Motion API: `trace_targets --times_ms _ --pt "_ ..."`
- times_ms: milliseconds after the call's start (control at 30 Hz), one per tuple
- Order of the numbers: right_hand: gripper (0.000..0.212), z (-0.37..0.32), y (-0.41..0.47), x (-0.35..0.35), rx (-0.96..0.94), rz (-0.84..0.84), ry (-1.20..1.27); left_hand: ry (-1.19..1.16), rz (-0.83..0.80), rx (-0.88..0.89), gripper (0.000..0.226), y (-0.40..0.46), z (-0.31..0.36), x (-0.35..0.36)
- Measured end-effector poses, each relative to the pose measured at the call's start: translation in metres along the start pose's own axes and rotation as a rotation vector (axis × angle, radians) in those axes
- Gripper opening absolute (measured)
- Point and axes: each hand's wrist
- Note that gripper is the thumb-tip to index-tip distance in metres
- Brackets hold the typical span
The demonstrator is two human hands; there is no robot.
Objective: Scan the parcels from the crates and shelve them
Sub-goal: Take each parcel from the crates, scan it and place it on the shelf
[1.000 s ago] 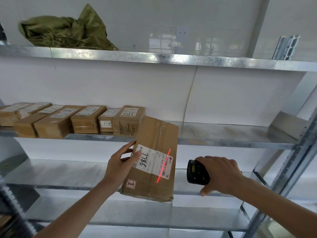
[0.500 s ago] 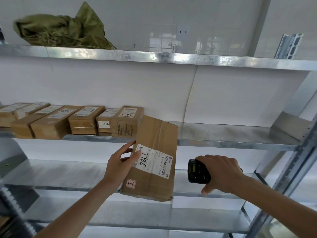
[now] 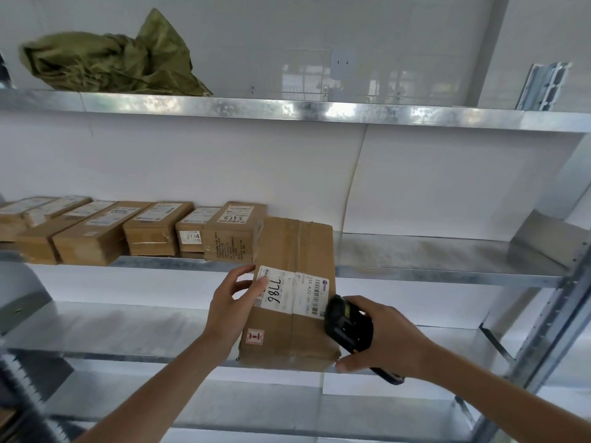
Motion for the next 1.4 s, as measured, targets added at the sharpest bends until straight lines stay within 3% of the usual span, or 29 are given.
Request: trace_targets --times_ms 200,400,500,600,700,833,933,1400 --pt "0.090 0.016 0.011 0.009 -0.064 0.130 0.137 -0.142 -0.013 -0.107 0.024 0.011 0.002 0.013" --pt "0.080 0.034 0.027 0.003 -0.063 0.161 0.194 -0.021 -0.200 -0.089 0.021 0.019 0.006 0.015" --pt "0.078 0.037 0.040 0.001 -0.059 0.148 0.199 -0.005 -0.205 -0.063 0.025 0.026 0.003 0.013" --pt "0.073 0.037 0.058 0.000 -0.060 0.134 0.198 -0.037 -0.202 -0.071 0.038 0.036 -0.003 0.009" --pt "0.069 0.039 0.082 0.003 -0.046 0.148 0.229 -0.001 -0.305 -0.067 0.061 0.054 -0.010 0.000" --pt "0.071 0.040 0.113 0.008 -0.049 0.157 0.248 0.079 -0.399 -0.044 0.069 0.079 -0.013 -0.011" --pt "0.080 0.038 0.133 0.010 -0.071 0.167 0.245 0.091 -0.381 -0.003 0.063 0.094 -0.016 -0.016" --pt "0.067 0.035 0.203 0.009 -0.075 0.189 0.316 0.164 -0.128 0.098 0.033 0.140 -0.025 -0.016"
Point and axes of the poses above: each hand's wrist, its own y-axis towards the middle knuckle, its own x-axis out of the palm, z = x × y, and after that the axes turned 1 degree about z, right-handed
